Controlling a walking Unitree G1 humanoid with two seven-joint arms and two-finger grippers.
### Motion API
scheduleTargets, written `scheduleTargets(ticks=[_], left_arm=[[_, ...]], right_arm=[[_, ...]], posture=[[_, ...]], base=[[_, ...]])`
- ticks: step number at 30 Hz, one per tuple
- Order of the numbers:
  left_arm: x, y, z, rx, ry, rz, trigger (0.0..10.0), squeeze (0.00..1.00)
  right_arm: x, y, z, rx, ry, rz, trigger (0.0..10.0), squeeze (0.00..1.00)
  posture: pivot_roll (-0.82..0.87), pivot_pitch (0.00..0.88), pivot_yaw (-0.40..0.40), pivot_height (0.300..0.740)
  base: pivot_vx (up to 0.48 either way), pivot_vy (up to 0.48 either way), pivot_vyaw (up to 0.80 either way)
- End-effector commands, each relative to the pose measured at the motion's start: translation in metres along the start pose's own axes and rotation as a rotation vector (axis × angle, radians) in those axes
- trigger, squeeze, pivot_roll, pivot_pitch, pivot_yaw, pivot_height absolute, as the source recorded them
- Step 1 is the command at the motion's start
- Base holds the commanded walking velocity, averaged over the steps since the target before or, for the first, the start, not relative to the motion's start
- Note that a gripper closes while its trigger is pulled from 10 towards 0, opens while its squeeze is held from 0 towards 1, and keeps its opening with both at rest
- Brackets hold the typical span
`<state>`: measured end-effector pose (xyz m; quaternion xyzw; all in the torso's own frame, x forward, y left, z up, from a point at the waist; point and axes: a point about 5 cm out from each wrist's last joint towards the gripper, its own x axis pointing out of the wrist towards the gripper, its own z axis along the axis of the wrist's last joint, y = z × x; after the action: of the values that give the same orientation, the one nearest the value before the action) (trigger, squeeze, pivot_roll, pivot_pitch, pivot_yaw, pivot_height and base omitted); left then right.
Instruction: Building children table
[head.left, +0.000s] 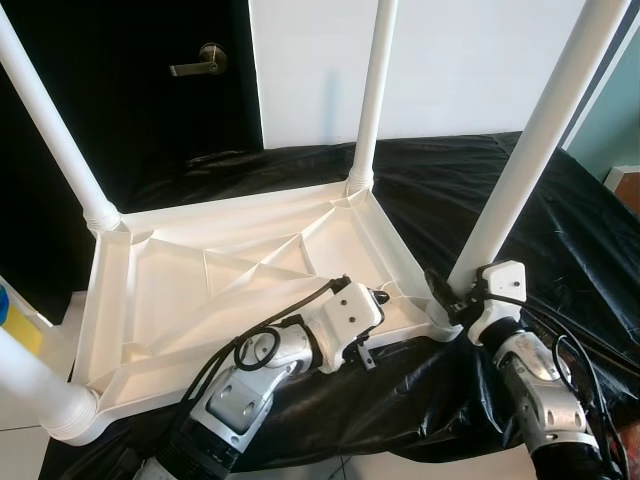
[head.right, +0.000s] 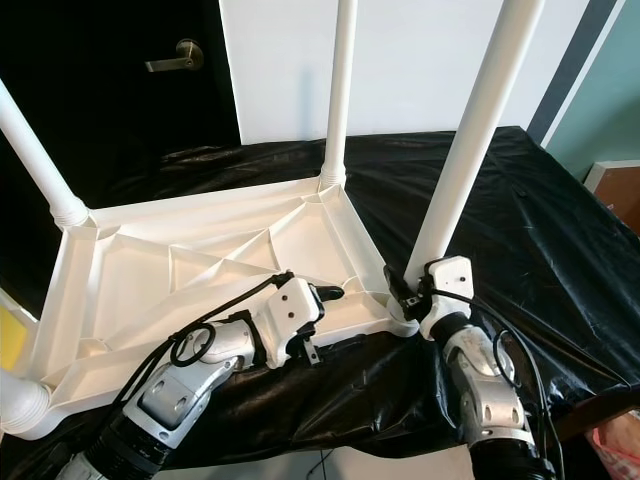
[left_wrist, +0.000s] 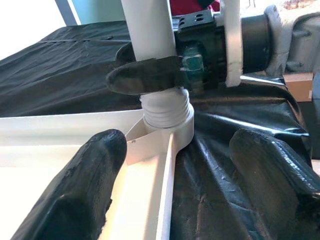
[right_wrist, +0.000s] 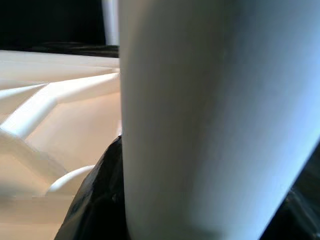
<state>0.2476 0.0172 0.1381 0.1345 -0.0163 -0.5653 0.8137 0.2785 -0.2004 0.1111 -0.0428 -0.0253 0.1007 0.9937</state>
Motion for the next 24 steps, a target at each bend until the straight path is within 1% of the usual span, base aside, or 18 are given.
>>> scheduleTargets(ticks=[1, 9, 10, 11, 12, 13, 14, 15, 16, 24], left_arm=[[0.002, -0.004, -0.002, -0.008, 0.012, -0.046, 10.0, 0.0], [0.002, -0.004, -0.002, -0.008, 0.012, -0.046, 10.0, 0.0], [0.002, -0.004, -0.002, -0.008, 0.01, -0.046, 10.0, 0.0], [0.001, -0.004, -0.003, -0.011, 0.012, -0.047, 10.0, 0.0], [0.001, -0.005, -0.003, -0.014, 0.012, -0.047, 10.0, 0.0], [0.001, -0.005, -0.003, -0.014, 0.012, -0.047, 10.0, 0.0], [0.001, -0.005, -0.003, -0.018, 0.011, -0.048, 10.0, 0.0], [0.001, -0.006, -0.003, -0.02, 0.009, -0.05, 10.0, 0.0], [0.001, -0.006, -0.002, -0.021, 0.008, -0.051, 10.0, 0.0], [0.002, -0.006, 0.0, -0.023, 0.002, -0.049, 10.0, 0.0]], right_arm=[[-0.007, -0.005, -0.017, 0.007, 0.102, -0.098, 10.0, 0.0], [-0.007, -0.005, -0.017, 0.007, 0.102, -0.098, 10.0, 0.0], [-0.008, -0.002, -0.017, 0.014, 0.11, -0.16, 10.0, 0.0], [-0.008, 0.009, -0.018, 0.045, 0.115, -0.313, 10.0, 0.0], [-0.009, 0.017, -0.017, 0.073, 0.12, -0.438, 10.0, 0.0], [-0.009, 0.017, -0.017, 0.073, 0.12, -0.438, 10.0, 0.0], [-0.009, 0.026, -0.015, 0.102, 0.123, -0.504, 10.0, 0.0], [-0.009, 0.033, -0.012, 0.114, 0.12, -0.523, 10.0, 0.0], [-0.009, 0.037, -0.011, 0.116, 0.115, -0.513, 10.0, 0.0], [-0.012, 0.035, -0.01, 0.114, 0.129, -0.528, 10.0, 0.0]], posture=[[-0.04, 0.0, -0.01, 0.74], [-0.04, 0.0, -0.01, 0.74], [-0.04, 0.0, -0.007, 0.74], [-0.04, 0.0, -0.01, 0.74], [-0.05, 0.004, -0.01, 0.74], [-0.05, 0.004, -0.01, 0.74], [-0.04, 0.006, -0.012, 0.74], [-0.04, 0.007, -0.01, 0.74], [-0.04, 0.007, -0.01, 0.74], [-0.05, 0.008, -0.011, 0.74]], base=[[0.0, 0.0, 0.0], [0.0, 0.0, 0.0], [0.0, 0.0, 0.0], [0.0, 0.0, 0.0], [0.0, 0.0, 0.0], [0.0, 0.0, 0.0], [0.0, 0.0, 0.0], [0.0, 0.0, 0.0], [0.0, 0.0, 0.0], [0.0, 0.0, 0.0]])
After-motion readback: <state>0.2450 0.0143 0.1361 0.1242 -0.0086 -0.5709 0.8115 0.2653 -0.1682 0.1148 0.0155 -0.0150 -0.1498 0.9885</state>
